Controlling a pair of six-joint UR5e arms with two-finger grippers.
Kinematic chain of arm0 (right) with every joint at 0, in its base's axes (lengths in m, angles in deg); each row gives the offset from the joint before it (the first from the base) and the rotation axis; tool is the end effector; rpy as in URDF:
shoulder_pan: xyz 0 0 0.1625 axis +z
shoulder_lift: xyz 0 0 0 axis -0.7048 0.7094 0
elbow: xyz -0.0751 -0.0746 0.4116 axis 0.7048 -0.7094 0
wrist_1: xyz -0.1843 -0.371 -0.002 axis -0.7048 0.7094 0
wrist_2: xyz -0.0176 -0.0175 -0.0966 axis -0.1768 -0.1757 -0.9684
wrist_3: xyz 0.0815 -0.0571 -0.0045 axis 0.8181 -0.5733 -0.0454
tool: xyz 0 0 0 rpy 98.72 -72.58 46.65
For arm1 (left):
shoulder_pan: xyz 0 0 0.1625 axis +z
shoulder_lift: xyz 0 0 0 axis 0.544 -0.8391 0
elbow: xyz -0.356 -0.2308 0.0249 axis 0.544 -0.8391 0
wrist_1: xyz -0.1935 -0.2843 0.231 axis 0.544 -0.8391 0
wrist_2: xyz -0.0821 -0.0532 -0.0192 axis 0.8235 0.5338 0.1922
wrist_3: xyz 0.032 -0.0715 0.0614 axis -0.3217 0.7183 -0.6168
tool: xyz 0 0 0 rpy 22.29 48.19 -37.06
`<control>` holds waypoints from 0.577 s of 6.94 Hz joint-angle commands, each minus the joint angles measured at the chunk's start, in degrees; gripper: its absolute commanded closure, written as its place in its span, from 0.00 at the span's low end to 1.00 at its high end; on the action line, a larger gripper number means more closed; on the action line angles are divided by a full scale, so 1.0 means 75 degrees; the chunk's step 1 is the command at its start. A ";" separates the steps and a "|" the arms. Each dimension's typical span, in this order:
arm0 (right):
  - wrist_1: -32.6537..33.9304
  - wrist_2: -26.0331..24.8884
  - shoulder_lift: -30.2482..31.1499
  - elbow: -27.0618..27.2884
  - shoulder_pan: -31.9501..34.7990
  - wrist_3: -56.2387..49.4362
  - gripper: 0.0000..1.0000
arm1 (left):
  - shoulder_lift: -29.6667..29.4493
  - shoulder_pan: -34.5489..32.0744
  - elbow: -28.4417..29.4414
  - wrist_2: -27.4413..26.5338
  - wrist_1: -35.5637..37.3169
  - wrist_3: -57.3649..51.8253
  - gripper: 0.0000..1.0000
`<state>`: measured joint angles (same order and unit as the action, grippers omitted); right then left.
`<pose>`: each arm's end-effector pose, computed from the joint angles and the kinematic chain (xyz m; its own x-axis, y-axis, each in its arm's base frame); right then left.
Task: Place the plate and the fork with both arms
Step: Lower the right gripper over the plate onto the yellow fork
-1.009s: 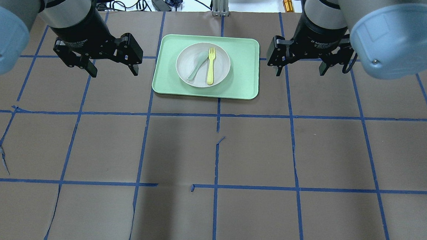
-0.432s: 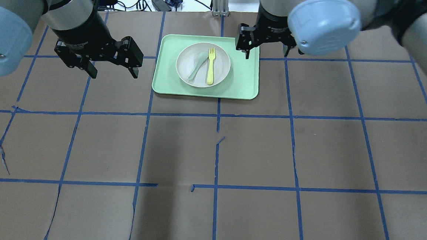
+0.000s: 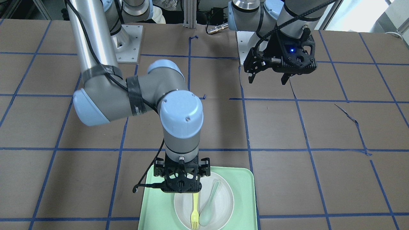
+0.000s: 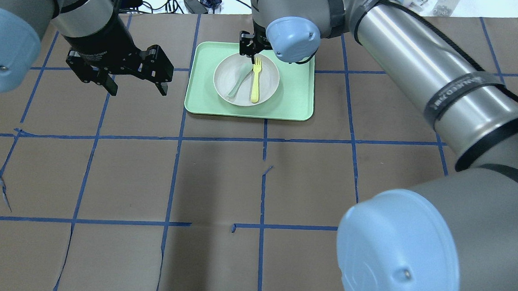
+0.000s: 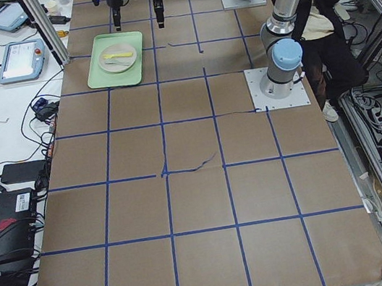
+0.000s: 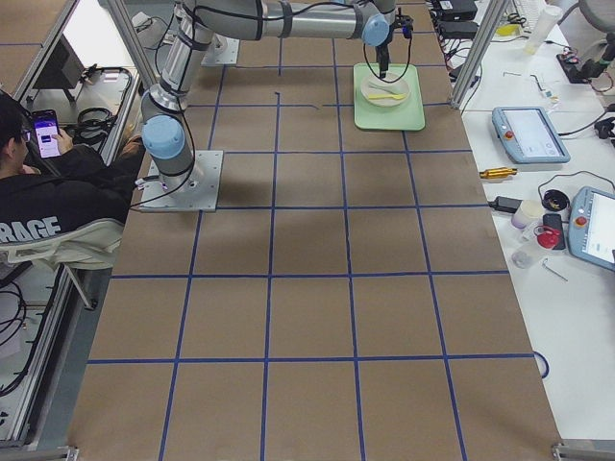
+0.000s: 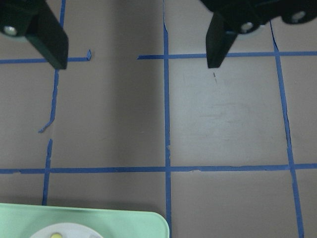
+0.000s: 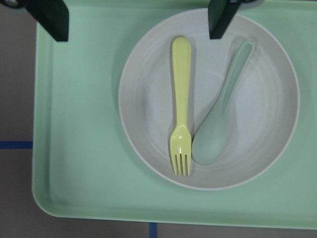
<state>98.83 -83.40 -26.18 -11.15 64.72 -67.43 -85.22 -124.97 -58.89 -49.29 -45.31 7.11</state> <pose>0.3760 -0.6813 0.2974 -0.9999 0.0062 0.0153 0.0037 0.9875 -0.1574 -0.1533 -0.4792 0.4896 -0.9995 -0.0077 0.0321 -0.0085 0.9996 -0.0275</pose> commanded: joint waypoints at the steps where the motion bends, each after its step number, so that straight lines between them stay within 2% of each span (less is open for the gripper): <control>1: 0.0445 0.0120 -0.0785 -0.0133 0.0114 0.0054 0.05 | 0.0022 0.0000 0.0004 -0.0012 0.0000 -0.0006 0.00; 2: 0.0469 0.0131 -0.0856 -0.0063 0.0138 0.0066 0.15 | 0.0022 0.0000 -0.0008 -0.0012 0.0000 -0.0017 0.00; 4: 0.0982 0.0364 -0.0950 0.0229 0.0173 0.0054 0.22 | -0.0002 0.0000 0.0004 -0.0012 0.0012 0.0029 0.00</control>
<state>103.75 -81.85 -32.78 -10.65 65.78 -67.00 -85.14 -124.98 -58.93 -49.38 -45.29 7.20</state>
